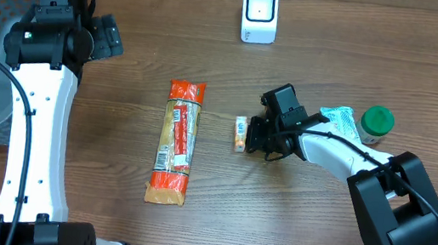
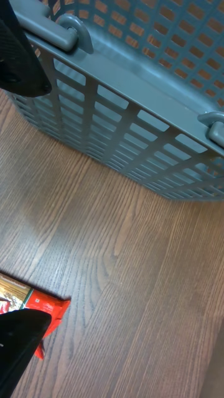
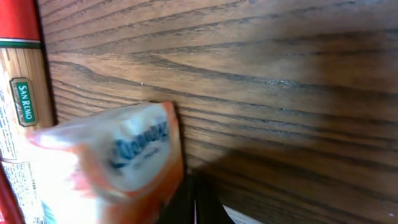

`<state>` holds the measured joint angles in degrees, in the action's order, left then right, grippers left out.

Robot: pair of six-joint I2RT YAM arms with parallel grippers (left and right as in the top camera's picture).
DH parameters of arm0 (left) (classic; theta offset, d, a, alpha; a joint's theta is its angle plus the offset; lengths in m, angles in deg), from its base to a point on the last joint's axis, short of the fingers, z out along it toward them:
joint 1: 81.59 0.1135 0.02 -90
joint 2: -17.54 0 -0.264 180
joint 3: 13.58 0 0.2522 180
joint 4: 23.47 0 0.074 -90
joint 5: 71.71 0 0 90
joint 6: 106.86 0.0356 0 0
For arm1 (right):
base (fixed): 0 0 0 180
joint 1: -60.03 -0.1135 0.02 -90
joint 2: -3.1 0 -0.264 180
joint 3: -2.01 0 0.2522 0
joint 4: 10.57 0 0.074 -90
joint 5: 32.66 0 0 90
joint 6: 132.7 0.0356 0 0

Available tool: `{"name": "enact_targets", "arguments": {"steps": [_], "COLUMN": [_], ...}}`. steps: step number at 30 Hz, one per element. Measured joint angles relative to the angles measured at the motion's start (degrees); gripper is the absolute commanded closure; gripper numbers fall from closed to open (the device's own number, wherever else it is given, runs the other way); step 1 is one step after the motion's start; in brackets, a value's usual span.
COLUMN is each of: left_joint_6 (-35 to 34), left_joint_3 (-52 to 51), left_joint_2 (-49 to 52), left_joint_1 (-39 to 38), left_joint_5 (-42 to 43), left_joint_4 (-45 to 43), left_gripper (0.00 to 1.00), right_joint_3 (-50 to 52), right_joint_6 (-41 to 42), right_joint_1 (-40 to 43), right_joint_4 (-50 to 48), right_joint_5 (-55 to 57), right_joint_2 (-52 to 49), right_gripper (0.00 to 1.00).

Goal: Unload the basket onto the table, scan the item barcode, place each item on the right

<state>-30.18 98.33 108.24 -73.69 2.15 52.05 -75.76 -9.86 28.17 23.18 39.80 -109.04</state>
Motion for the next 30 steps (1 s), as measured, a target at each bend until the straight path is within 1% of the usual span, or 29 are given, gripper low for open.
{"name": "enact_targets", "arguments": {"steps": [6, 9, 11, 15, 19, 21, 28, 30], "left_joint_6": [0.0, 0.0, 0.0, 0.0, 0.0, 0.0, 0.0, 0.0], "left_joint_3": [0.0, 0.0, 0.0, 0.0, 0.0, 0.0, 0.0, 0.0], "left_joint_2": [0.0, 0.0, 0.0, 0.0, 0.0, 0.0, 0.0, 0.0], "left_joint_1": [0.0, 0.0, 0.0, 0.0, 0.0, 0.0, 0.0, 0.0], "left_joint_5": [0.0, 0.0, 0.02, 0.0, 0.0, 0.0, 0.0, 0.0], "left_joint_4": [0.0, 0.0, 0.02, 0.0, 0.0, 0.0, 0.0, 0.0], "left_gripper": [0.0, 0.0, 0.0, 0.0, 0.0, 0.0, 0.0, 0.0], "right_joint_3": [0.0, 0.0, 0.0, 0.0, 0.0, 0.0, -0.63, -1.2], "right_joint_6": [0.0, 0.02, 0.0, -0.07, -1.79, -2.8, -4.55, -4.59], "right_joint_1": [0.04, 0.35, 0.85, 1.53, 0.35, -1.2, -9.38, -11.76], "right_joint_4": [0.52, 3.26, 5.2, 8.15, 8.74, 8.83, 10.6, 10.08], "right_joint_5": [0.46, 2.12, 3.45, 5.38, 5.75, 5.77, 5.73, 5.75], "right_joint_2": [0.09, 1.33, 3.06, 8.81, 13.94, 14.36, 14.36, 14.36], "right_gripper": [0.96, 0.9, 0.86, 0.75, 0.58, 0.56, 0.55, 0.51]}}
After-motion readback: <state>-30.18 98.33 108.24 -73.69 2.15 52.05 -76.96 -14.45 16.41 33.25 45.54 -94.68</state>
